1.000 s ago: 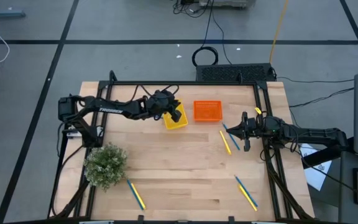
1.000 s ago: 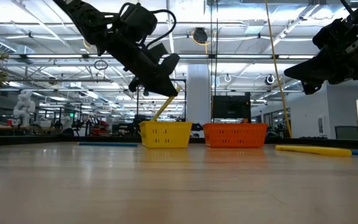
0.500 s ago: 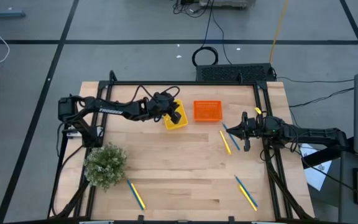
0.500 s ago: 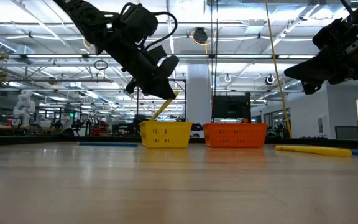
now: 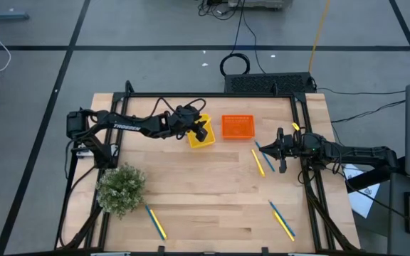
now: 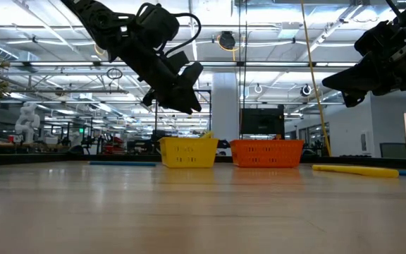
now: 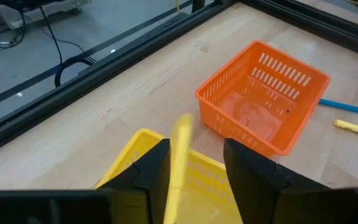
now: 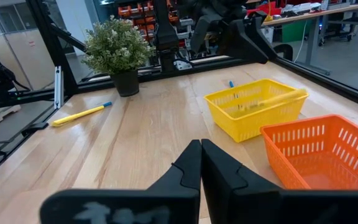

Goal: Sort pens & pencils
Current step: Put the top yellow pen into the yellow basket

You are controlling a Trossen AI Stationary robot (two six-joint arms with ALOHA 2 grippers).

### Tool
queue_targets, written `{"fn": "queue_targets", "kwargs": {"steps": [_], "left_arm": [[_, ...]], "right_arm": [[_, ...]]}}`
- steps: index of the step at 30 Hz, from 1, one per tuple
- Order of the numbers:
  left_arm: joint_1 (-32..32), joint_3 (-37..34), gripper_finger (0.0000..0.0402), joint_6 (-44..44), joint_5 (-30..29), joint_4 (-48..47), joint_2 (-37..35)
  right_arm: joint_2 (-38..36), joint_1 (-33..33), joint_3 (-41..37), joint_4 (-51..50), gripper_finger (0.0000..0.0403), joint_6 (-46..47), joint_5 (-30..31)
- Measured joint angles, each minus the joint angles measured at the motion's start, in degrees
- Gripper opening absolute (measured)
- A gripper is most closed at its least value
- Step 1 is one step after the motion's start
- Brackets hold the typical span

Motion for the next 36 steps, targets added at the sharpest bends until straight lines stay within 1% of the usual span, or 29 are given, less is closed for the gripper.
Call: {"fn": "queue_targets", "kwargs": {"steps": [4, 7, 9, 11, 14, 19, 21, 24, 28, 33, 36], "left_arm": [[0.12, 0.00, 0.0157, 1.07, 0.07, -0.39, -0.03], [0.93, -0.13, 0.0158, 2.33, 1.19, -1.27, -2.73], [1.60, -0.11, 0.0158, 3.25, 3.07, -0.70, -6.00], [2.08, -0.11, 0.0158, 4.34, 4.31, -2.16, -10.15], [1.50, -0.11, 0.0158, 6.48, 4.69, -4.09, -17.14], [-2.16, -0.33, 0.0159, 11.16, 4.70, -7.52, -27.68], [-4.30, -1.95, 0.0159, 12.67, 4.68, -7.23, -31.35], [-7.51, -7.06, 0.0159, 14.00, 4.65, -3.71, -36.54], [-10.31, -17.22, 0.0159, 14.04, 4.65, 4.79, -43.38], [-11.26, -30.36, 0.0159, 12.61, 4.63, 14.35, -50.41], [-11.28, -36.66, 0.0159, 11.85, 4.65, 19.54, -53.21]], "right_arm": [[0.00, 0.00, 0.00, 0.00, 0.0000, 0.01, 0.00], [0.00, 0.01, 0.00, 0.00, 0.0000, 0.01, 0.02], [0.00, 0.02, 0.00, 0.00, 0.0000, 0.02, 0.02], [-0.02, 0.00, -0.01, 0.00, 0.0000, 0.01, 0.00], [-0.01, 0.01, -0.02, 0.00, 0.0000, 0.00, 0.02], [0.00, 0.02, 0.00, 0.00, 0.0000, 0.02, 0.00], [-0.02, 0.00, 0.00, 0.00, 0.0000, 0.00, 0.00], [-0.02, 0.00, 0.00, 0.00, 0.0000, 0.01, 0.02], [-0.02, 0.01, -0.01, 0.00, 0.0000, 0.01, 0.00], [0.00, 0.00, -0.02, 0.00, 0.0000, 0.00, 0.02], [-0.02, 0.00, 0.00, 0.00, 0.0000, 0.02, 0.00]]}}
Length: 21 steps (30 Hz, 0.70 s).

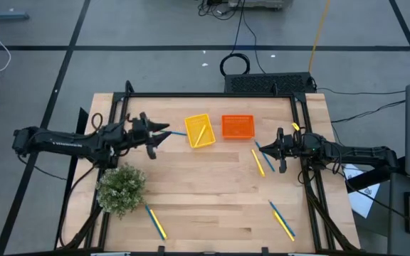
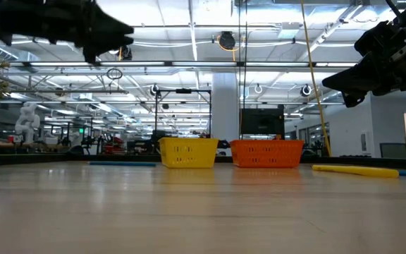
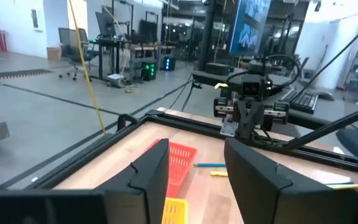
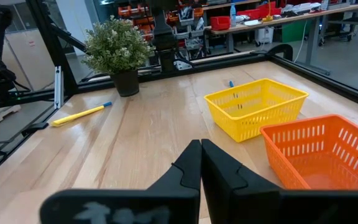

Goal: Sort pens & pencils
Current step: Put the top yellow pen into the yellow basket

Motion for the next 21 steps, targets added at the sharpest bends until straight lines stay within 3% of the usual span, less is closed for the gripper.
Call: {"fn": "queue_targets", "kwargs": {"steps": [4, 11, 17, 19, 21], "left_arm": [[0.11, -3.94, 0.0159, 1.13, 0.23, 3.19, -2.85], [0.11, -3.97, 0.0159, 3.42, 4.78, 2.45, -4.38], [0.11, -3.95, 0.0159, 3.05, 4.71, 2.29, -4.34], [0.11, -3.95, 0.0159, 1.98, 4.72, 2.29, -4.36], [0.11, -3.94, 0.0159, 0.80, 4.72, 2.25, -4.34]], "right_arm": [[0.01, 0.01, -0.01, 0.00, 0.0000, -0.02, 0.00], [0.02, 0.01, 0.00, 0.00, 0.0000, -0.01, 0.00], [0.02, -0.03, -0.02, 0.00, 0.0000, -11.99, 0.06], [0.02, -0.03, 0.00, 0.00, 0.0000, -11.18, 0.04], [0.02, 0.01, -0.02, 0.37, 0.0000, -3.67, 0.08]]}}
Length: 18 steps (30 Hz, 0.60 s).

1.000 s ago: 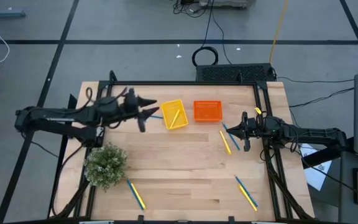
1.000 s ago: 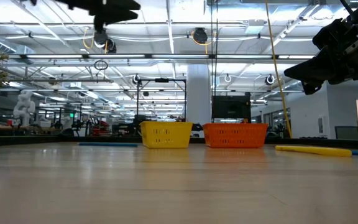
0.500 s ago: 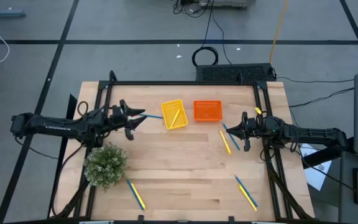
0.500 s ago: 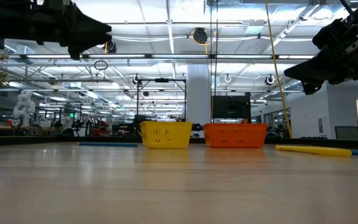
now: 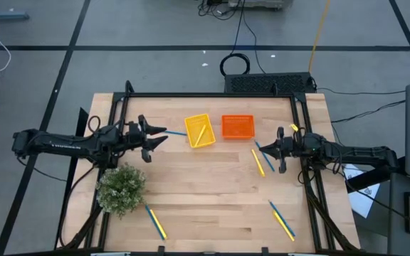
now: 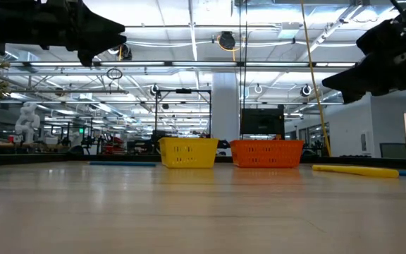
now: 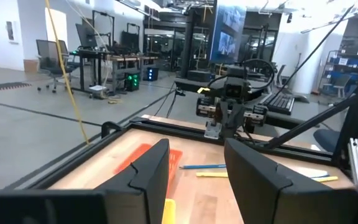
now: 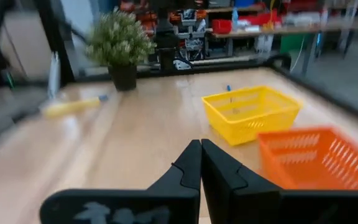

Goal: Sort pens & pencils
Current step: Put the top yellow pen into the yellow basket

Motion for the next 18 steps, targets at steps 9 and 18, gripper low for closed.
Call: {"fn": "queue_targets", "kwargs": {"steps": [9, 18], "left_arm": [[-0.07, 0.03, 0.0159, -0.21, -0.04, 0.48, 0.00], [-0.07, 0.07, 0.0159, 1.08, -0.04, 0.46, 0.15]], "right_arm": [[3.03, 1.48, 0.00, 25.70, 0.0000, 9.24, -3.65], [18.44, 9.97, 0.93, 49.25, 0.0000, 2.96, -4.62]]}}
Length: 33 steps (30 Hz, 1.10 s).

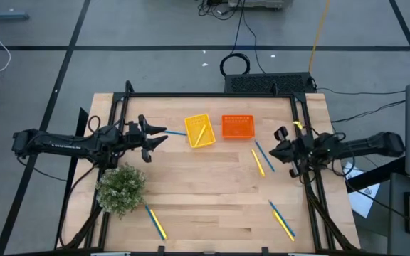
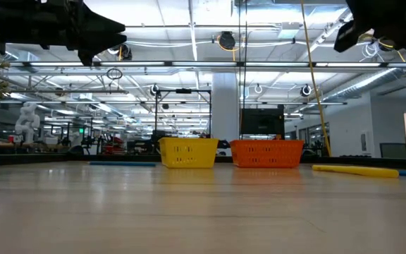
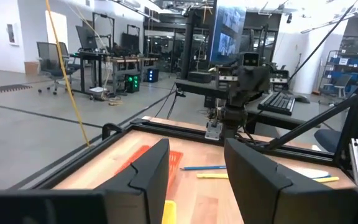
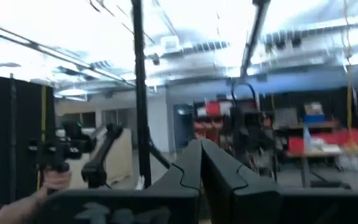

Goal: Sort pens & pencils
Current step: Put the top yellow pen into the yellow basket

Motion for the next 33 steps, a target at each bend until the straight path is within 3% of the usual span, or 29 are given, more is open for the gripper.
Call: {"fn": "queue_targets", "kwargs": {"steps": [10, 17, 19, 24, 33], "left_arm": [[-0.04, 0.00, 0.0159, -0.46, 0.37, -1.22, 0.00], [-0.04, 0.00, 0.0159, -1.55, 0.37, -2.08, 0.02], [-0.04, 0.00, 0.0159, -1.49, 0.37, -2.14, 0.01], [-0.04, 0.00, 0.0159, -1.52, 0.37, -2.13, 0.01], [-0.04, 0.00, 0.0159, -1.63, 0.37, -2.12, 0.00]], "right_arm": [[17.76, 4.95, 8.83, -5.28, 0.0000, 0.00, 2.56], [22.62, 9.54, 23.59, -40.82, 0.0000, 0.35, 21.31], [24.28, 11.33, 27.06, -46.88, 0.0000, 2.11, 26.97], [28.01, 15.09, 30.94, -56.39, 0.0000, 9.80, 34.34], [35.08, 17.97, 36.20, -82.99, 0.0000, 39.05, 34.27]]}}
